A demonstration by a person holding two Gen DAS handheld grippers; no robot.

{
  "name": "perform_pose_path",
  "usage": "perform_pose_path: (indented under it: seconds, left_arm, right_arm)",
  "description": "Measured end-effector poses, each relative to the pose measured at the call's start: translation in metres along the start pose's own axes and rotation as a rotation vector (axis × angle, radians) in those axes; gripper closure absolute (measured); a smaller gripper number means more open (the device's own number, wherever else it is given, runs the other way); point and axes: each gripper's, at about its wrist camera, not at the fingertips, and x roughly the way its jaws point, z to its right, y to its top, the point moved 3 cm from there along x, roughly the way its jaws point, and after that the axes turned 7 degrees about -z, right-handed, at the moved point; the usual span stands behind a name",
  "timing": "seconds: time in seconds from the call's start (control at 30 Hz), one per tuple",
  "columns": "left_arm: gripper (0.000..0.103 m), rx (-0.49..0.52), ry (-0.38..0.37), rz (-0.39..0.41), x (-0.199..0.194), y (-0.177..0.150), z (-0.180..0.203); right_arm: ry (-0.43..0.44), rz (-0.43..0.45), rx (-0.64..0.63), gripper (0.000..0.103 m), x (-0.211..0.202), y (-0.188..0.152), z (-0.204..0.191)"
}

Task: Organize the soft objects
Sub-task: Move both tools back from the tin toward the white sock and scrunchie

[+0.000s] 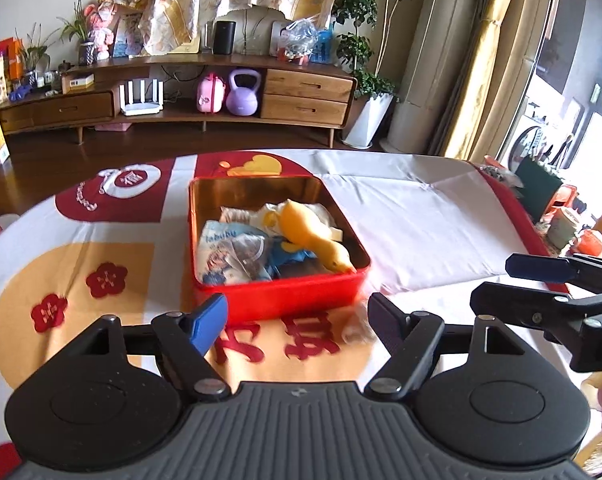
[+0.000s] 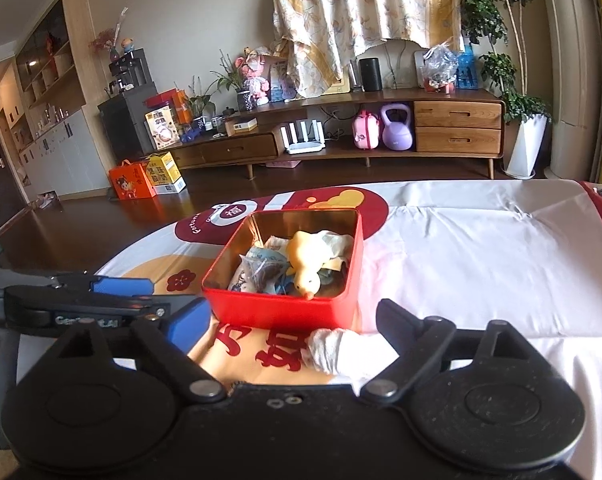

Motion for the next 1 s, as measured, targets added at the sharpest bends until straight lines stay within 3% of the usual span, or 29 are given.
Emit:
perform_pose_path:
  seconds: [0.33,0.47,0.77,1.0]
  left_arm:
    - [0.017,0.013,0.001,0.016,-0.015,-0.028,0.012]
    - [0.002,0.012,0.005,0.022,-0.016,-0.039,0.016]
    - [0.002,-0.009,0.037,0.019,-0.002,-0.065,0.022]
    - [0.002,-0.025,0.018,-0.073,0.021,-0.082,0.024]
  right_arm:
    - [-0.018,0.004,0.022,0.001,-0.013,-0.025,0.018]
    - [-0.028,-0.011,0.0,0.001,-0.013,-0.031,0.022]
    - [-0.038,-0.043,-0.022,0.001,0.003,-0.036,0.032]
    - [-0.02,-0.092,-0.048,0.001,0.025,-0.038,0.037]
